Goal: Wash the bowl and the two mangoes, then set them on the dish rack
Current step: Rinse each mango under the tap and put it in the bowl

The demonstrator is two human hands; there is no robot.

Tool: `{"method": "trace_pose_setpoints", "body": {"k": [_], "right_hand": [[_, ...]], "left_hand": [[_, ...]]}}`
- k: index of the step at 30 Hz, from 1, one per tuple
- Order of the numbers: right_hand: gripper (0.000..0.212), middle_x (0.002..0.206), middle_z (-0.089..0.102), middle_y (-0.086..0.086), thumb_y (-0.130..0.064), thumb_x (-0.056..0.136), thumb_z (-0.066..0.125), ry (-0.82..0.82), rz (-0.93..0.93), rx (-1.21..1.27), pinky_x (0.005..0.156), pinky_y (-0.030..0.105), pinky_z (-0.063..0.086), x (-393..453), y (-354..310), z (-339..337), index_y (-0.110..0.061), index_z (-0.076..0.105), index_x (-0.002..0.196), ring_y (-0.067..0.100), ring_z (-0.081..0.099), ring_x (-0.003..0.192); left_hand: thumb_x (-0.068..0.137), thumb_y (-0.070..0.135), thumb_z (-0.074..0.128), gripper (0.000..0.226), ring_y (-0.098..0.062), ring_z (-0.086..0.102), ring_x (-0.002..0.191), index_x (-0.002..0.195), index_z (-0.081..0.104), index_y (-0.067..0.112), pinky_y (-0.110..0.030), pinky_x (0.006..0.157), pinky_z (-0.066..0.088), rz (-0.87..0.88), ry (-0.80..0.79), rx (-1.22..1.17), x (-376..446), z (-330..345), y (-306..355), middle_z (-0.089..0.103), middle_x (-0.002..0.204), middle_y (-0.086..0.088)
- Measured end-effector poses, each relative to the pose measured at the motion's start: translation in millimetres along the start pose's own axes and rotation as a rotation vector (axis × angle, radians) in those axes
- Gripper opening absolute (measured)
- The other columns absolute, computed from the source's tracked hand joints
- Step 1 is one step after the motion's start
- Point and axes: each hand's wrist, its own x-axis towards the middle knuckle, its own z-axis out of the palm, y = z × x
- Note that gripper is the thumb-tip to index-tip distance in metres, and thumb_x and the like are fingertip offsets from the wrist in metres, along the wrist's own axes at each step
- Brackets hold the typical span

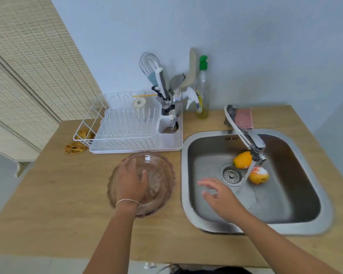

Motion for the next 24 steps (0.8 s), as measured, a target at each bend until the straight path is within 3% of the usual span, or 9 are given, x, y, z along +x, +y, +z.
{"method": "trace_pose_setpoints", "body": {"k": [3,5,7,11,15,19,24], "right_hand": [[0.034,0.104,0.072,-0.014,-0.003,0.091,0.064,0.141,0.056,0.038,0.074,0.023,0.053,-21,32,-42,-0.037,0.072,0.092,0.004,0.065,0.099],[0.030,0.095,0.074,-0.016,-0.005,0.092,0.064,0.190,0.102,0.003,0.070,0.020,0.049,-26,53,-70,-0.034,0.072,0.088,0.000,0.065,0.089],[0.024,0.094,0.075,-0.013,-0.010,0.092,0.064,0.244,0.162,-0.053,0.070,0.023,0.047,-21,72,-93,-0.032,0.073,0.089,0.002,0.066,0.084],[0.014,0.102,0.071,0.010,-0.013,0.088,0.064,0.375,0.267,-0.210,0.082,0.036,0.050,1,100,-129,-0.020,0.073,0.098,0.027,0.065,0.095],[0.034,0.120,0.059,0.019,-0.017,0.087,0.062,0.300,0.315,-0.406,0.098,0.046,0.047,19,122,-148,-0.015,0.065,0.121,0.041,0.058,0.108],[0.053,0.136,0.050,0.018,-0.019,0.088,0.061,0.177,0.336,-0.530,0.105,0.044,0.040,36,135,-153,-0.017,0.053,0.140,0.042,0.053,0.117],[0.073,0.152,0.035,0.016,-0.035,0.087,0.067,0.014,0.414,-0.541,0.110,0.040,0.037,56,148,-149,-0.016,0.035,0.150,0.039,0.045,0.132]], "left_hand": [[0.088,0.019,0.066,0.029,-0.022,0.054,0.105,0.116,0.065,0.013,-0.028,0.097,0.039,0.282,-0.001,-0.105,-20,13,44,0.061,0.111,-0.006],[0.087,0.020,0.065,0.027,-0.015,0.054,0.091,0.113,0.066,0.014,-0.031,0.088,0.046,0.388,-0.102,-0.142,-31,34,67,0.061,0.098,0.001],[0.087,0.024,0.063,0.031,-0.011,0.055,0.089,0.117,0.066,0.016,-0.033,0.088,0.050,0.424,-0.197,-0.197,-38,55,87,0.063,0.096,0.005],[0.091,0.024,0.061,0.031,-0.010,0.059,0.095,0.121,0.064,0.019,-0.026,0.093,0.047,0.426,-0.367,-0.210,-48,90,129,0.066,0.100,0.007],[0.093,0.029,0.058,0.040,-0.014,0.056,0.108,0.132,0.056,0.022,-0.022,0.098,0.038,0.416,-0.511,-0.138,-52,122,152,0.064,0.110,0.005],[0.093,0.033,0.056,0.049,-0.017,0.053,0.116,0.141,0.046,0.023,-0.032,0.104,0.041,0.408,-0.661,-0.015,-43,141,164,0.060,0.124,0.000],[0.095,0.032,0.056,0.051,-0.023,0.055,0.120,0.143,0.043,0.020,-0.032,0.104,0.041,0.383,-0.722,0.042,-18,151,182,0.059,0.130,-0.006]]}}
